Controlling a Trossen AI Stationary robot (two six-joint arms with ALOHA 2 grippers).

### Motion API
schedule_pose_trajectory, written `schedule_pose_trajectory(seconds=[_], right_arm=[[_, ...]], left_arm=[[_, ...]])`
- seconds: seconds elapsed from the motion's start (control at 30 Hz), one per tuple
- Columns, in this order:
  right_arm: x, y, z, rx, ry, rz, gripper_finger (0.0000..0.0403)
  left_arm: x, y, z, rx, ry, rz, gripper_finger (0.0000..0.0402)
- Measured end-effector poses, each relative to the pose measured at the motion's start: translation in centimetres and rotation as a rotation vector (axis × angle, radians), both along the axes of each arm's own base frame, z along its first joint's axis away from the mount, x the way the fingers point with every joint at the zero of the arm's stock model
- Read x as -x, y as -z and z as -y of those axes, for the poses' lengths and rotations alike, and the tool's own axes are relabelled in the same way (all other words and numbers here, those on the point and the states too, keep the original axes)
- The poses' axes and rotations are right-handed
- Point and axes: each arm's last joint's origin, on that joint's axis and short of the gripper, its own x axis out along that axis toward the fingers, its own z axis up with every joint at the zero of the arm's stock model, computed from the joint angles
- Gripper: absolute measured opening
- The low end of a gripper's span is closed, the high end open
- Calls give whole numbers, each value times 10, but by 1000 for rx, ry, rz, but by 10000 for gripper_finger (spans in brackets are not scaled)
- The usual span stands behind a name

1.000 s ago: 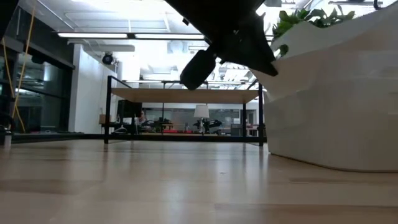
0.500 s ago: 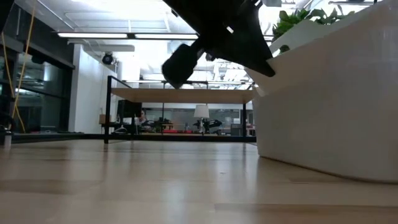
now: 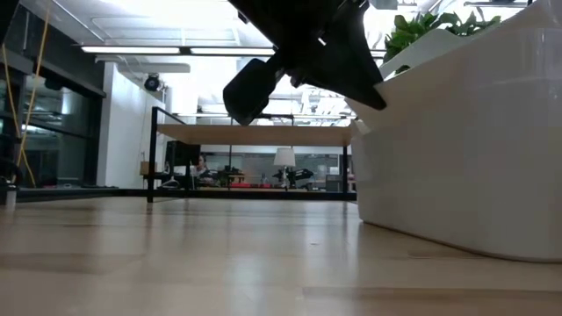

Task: Stack baskets on shelf by color
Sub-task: Stack the left white bin on the stacked white bins

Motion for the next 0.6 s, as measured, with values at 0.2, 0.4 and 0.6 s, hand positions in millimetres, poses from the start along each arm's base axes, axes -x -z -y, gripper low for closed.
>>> schedule_pose_trajectory(seconds=[0.2,0.4,0.6], right_arm=[[0,0,1,-8,22,-8,0],[-1,1,1,-6,22,-11,0],[-1,1,0,-2,23,-18,0]], left_arm=[[2,-1,5,-37,-27,10,47],[4,-1,15,-44,-22,19,106],[3,-15,23,-75,-119,82,150]])
